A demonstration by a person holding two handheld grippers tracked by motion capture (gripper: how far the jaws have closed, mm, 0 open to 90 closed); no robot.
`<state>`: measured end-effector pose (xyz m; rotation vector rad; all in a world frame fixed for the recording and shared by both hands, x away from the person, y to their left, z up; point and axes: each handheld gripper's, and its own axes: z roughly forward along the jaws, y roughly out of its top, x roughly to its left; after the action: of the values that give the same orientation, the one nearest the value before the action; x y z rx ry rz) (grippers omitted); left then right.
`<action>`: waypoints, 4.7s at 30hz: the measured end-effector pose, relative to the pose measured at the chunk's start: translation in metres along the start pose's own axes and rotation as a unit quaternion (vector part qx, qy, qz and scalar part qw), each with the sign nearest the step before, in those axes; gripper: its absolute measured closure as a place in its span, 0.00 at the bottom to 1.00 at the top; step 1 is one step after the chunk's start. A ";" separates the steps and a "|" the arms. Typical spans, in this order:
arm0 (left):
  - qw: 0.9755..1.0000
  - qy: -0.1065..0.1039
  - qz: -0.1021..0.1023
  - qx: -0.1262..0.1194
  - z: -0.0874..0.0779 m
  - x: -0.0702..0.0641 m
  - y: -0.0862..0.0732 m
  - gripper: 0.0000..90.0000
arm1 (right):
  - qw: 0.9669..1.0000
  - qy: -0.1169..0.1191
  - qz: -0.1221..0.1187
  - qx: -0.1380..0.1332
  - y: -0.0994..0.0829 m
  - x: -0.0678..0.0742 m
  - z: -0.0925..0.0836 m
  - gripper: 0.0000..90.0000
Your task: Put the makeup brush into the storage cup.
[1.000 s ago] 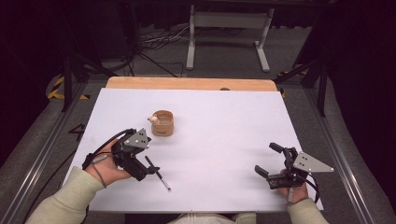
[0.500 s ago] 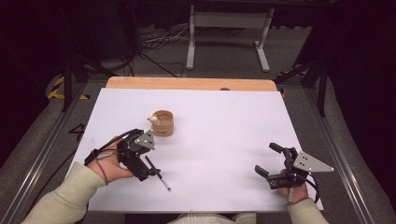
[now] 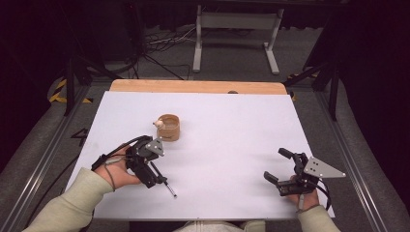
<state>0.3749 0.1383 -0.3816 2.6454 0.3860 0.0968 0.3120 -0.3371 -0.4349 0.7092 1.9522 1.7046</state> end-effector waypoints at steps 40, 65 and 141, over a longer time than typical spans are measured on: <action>0.997 -0.049 0.033 0.055 0.039 0.004 0.002 0.03 | 1.000 0.009 0.007 0.005 -0.002 0.000 0.000 0.00; 0.995 -0.058 0.050 0.058 0.051 0.005 -0.001 0.03 | 1.000 0.010 0.011 0.005 -0.002 0.000 -0.001 0.00; 0.986 -0.021 0.081 0.147 0.054 -0.008 0.013 0.92 | 1.000 0.004 0.012 0.007 -0.002 0.000 -0.002 0.00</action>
<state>0.3778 0.1017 -0.4241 2.9622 0.1798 0.0367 0.3110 -0.3390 -0.4363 0.7347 1.9700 1.7126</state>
